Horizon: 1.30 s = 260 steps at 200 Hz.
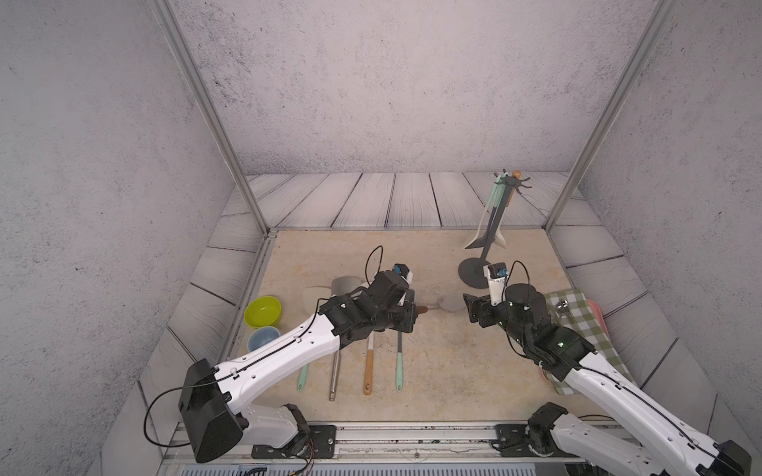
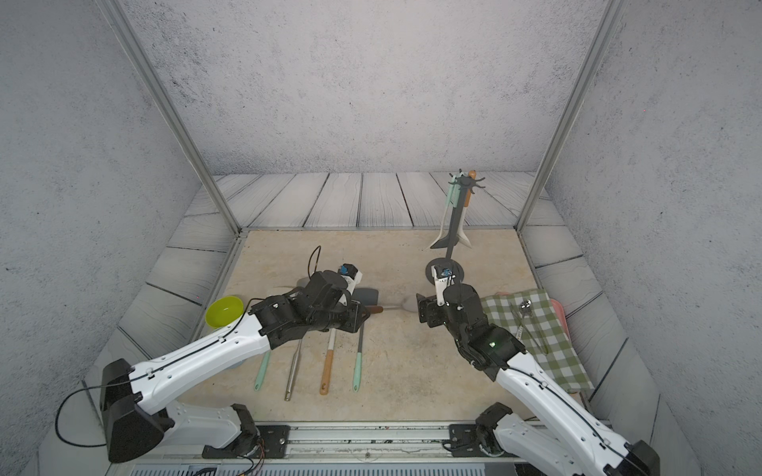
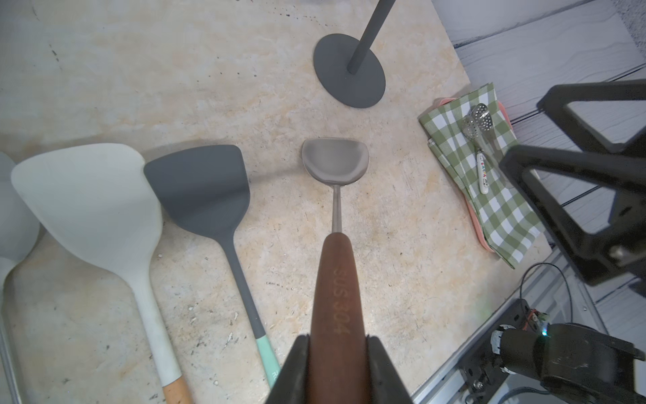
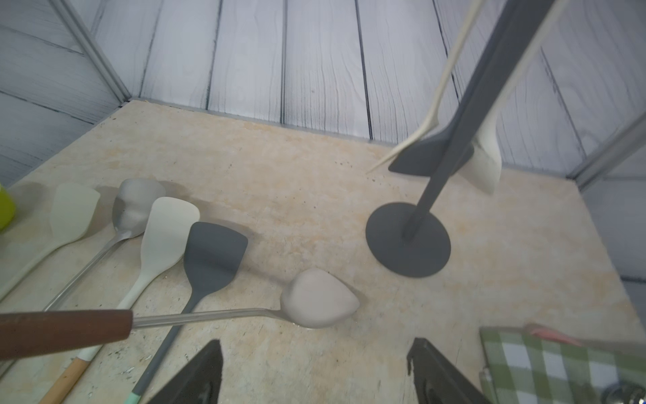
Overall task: Take the spatula off the kitchen utensil rack
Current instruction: Place the spatula at the center of the board.
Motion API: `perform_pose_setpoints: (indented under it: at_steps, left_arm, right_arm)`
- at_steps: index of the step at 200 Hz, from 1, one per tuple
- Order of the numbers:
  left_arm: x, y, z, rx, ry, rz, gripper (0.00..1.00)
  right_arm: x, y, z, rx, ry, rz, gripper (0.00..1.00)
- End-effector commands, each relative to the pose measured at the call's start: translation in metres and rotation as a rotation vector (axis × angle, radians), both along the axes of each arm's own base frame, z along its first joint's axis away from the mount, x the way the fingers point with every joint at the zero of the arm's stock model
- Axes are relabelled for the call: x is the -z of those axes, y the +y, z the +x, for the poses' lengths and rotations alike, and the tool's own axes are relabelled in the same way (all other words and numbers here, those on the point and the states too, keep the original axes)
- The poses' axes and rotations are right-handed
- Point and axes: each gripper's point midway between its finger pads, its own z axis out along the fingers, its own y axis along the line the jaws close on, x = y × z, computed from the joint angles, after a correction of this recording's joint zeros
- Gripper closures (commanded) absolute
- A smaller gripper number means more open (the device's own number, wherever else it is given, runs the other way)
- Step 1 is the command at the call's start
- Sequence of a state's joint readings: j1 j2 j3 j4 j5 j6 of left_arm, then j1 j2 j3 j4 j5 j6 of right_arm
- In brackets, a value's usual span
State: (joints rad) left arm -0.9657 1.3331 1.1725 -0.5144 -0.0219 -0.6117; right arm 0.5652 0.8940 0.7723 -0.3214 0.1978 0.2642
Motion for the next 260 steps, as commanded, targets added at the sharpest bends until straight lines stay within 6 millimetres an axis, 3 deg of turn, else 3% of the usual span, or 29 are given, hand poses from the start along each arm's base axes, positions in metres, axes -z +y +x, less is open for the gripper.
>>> perform_pose_setpoints:
  at_steps: [1,56,91,162,208,260]
  left_arm:
    - [0.01,0.0,0.008,-0.111,-0.095,0.072,1.0]
    - [0.084,-0.028,-0.016,-0.13,-0.035,0.174,1.0]
    - [0.117,-0.047,-0.03,-0.098,0.02,0.197,1.0]
    - [0.179,-0.065,-0.06,-0.074,0.16,0.233,1.0]
    - [0.197,-0.073,-0.069,-0.056,0.215,0.206,0.8]
    - [0.182,-0.072,-0.071,-0.036,0.198,0.168,0.43]
  right_arm:
    - [0.033,0.002,-0.016,0.039,0.204,0.139,0.15]
    - [0.082,-0.008,-0.016,0.185,0.412,0.203,0.13]
    - [0.115,-0.014,-0.014,0.262,0.53,0.198,0.11]
    - [0.139,-0.006,-0.002,0.275,0.619,0.19,0.08]
    - [0.144,-0.004,0.004,0.277,0.625,0.182,0.08]
    - [0.149,0.0,0.01,0.269,0.638,0.173,0.09]
